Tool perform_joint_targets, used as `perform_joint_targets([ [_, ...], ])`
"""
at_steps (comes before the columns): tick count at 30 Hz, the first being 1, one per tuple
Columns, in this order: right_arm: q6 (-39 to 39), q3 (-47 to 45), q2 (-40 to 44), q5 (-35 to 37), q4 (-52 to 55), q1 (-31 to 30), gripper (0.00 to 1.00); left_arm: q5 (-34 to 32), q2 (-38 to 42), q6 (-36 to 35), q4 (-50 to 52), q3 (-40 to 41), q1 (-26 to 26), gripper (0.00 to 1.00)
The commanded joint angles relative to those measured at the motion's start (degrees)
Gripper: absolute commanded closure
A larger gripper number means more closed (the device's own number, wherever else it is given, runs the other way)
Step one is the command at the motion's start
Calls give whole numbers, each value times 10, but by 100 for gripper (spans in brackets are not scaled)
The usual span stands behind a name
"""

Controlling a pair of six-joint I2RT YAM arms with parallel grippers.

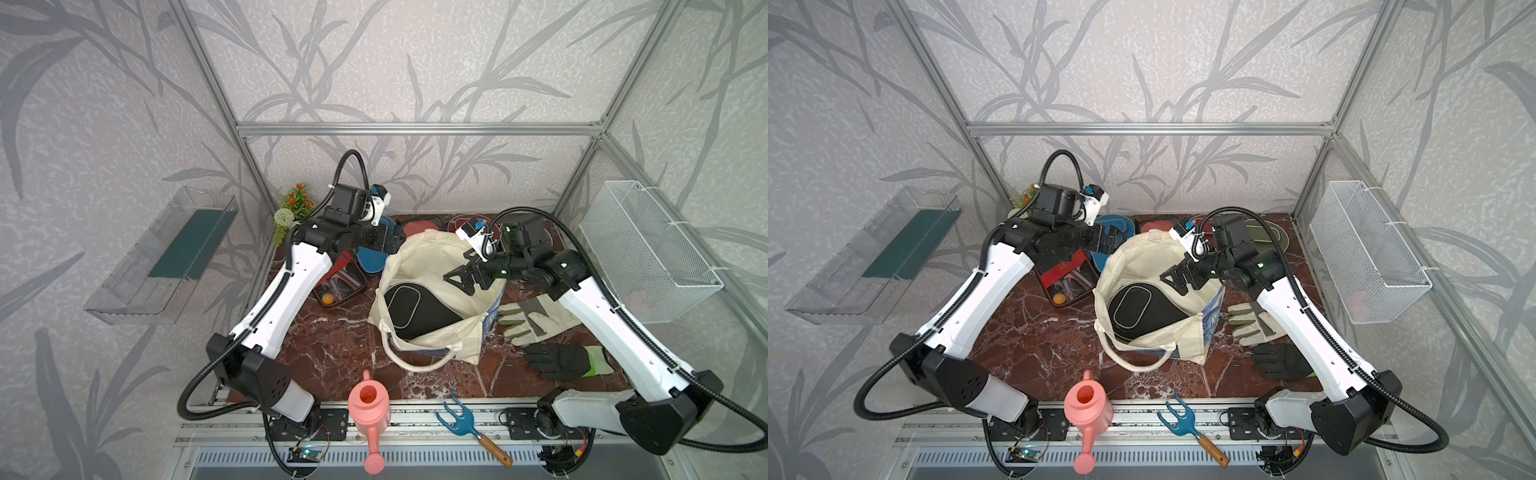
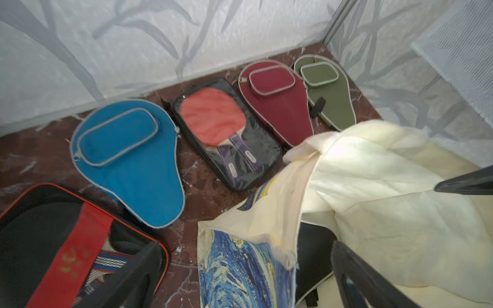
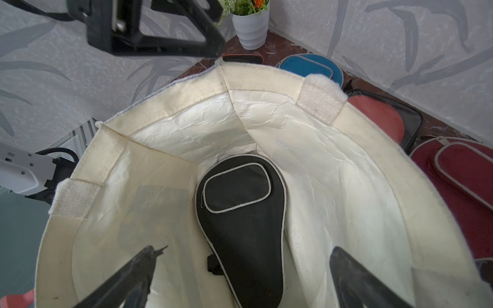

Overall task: Remove the ping pong set from the canvas bag
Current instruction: Adjust the canvas bag at the center of the board.

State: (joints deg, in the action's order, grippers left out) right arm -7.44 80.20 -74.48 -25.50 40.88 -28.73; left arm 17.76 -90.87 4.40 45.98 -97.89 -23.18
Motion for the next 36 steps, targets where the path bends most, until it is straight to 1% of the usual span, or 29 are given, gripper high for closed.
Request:
perform_joint_targets([
  [1,-11,-3,11,28,18,-16,1,12,-34,-17,57,-13,-20,1],
  [4,-15,-5,8,44,24,-27,1,26,-48,-18,55,-14,-30,1],
  [6,-18,-7,4,55,28,-34,1,25,-56,-20,56,-15,-34,8],
  [7,-22,-7,1,62,32,-40,1,21,-62,-21,60,-20,-35,18],
  [8,-25,-6,-2,71,36,-47,1,22,-65,-20,61,-25,-37,39],
  [9,-29,-6,-5,79,38,-53,1,22,-65,-20,61,-28,-37,64],
  [10,-32,-6,-10,86,39,-61,1,17,-63,-17,60,-33,-38,93],
  [11,-36,-7,-14,92,39,-71,1,19,-60,-16,57,-37,-39,100],
  [14,-44,-17,-28,115,29,-106,1,23,-33,-14,21,-31,-41,100],
  [17,-36,-45,-37,130,2,-128,1,37,16,-10,-40,4,-42,100],
  [22,-9,-113,-44,158,-44,-138,1,117,109,-23,-145,102,-43,100],
  [25,13,-150,-51,163,-78,-142,1,148,145,-20,-179,143,-44,100],
  [27,24,-166,-58,173,-94,-143,1,154,154,-16,-184,153,-43,100],
  [32,41,-167,-92,253,-111,-138,1,170,149,-18,-171,151,-44,100],
  [36,58,-140,-138,269,-89,-117,1,183,142,-20,-163,146,-44,100],
])
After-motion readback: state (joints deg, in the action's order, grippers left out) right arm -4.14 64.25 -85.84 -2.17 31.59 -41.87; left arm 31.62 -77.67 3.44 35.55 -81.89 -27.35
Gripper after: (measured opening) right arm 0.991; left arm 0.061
